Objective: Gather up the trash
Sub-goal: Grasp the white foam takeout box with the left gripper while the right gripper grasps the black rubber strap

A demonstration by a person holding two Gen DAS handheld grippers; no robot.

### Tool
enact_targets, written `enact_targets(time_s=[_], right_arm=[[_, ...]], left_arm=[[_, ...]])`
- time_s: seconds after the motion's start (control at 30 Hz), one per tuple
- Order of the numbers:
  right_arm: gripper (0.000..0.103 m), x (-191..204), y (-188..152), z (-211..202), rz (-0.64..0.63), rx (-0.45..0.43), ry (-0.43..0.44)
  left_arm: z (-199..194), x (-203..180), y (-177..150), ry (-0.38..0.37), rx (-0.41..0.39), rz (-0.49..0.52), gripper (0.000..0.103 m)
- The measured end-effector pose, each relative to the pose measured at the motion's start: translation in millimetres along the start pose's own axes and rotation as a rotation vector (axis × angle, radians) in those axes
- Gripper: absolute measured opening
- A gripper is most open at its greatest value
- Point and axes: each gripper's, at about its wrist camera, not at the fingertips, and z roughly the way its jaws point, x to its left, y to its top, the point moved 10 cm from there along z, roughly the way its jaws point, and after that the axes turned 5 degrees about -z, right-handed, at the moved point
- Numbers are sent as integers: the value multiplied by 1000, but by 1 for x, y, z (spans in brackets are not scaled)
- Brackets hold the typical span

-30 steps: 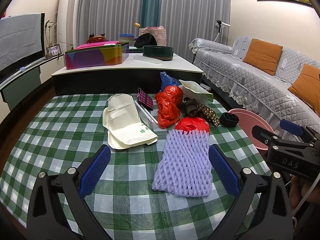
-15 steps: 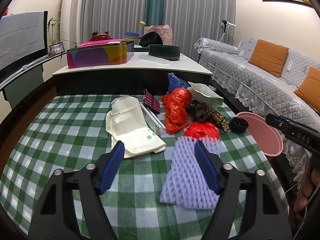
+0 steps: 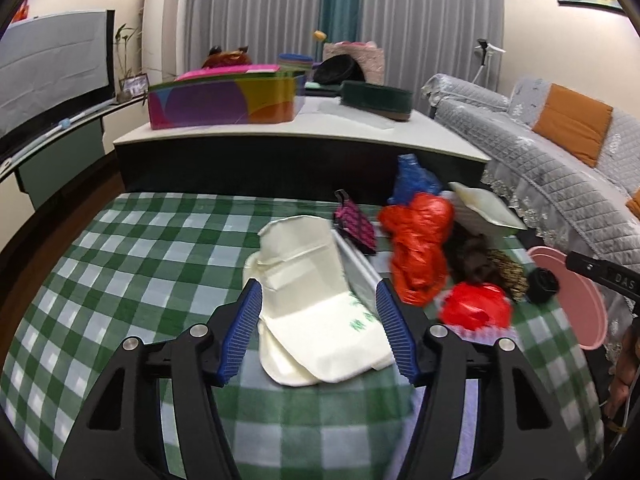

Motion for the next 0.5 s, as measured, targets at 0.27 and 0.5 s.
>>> enact_targets(time_s=[0.27,0.5], right_arm=[[70,-11,-14,44,56,86,4],[72,-8,-24,63,44,139,6]], left_arm=[[41,31,3,44,66,-77,67],[68,39,2,39,129,-111,71]])
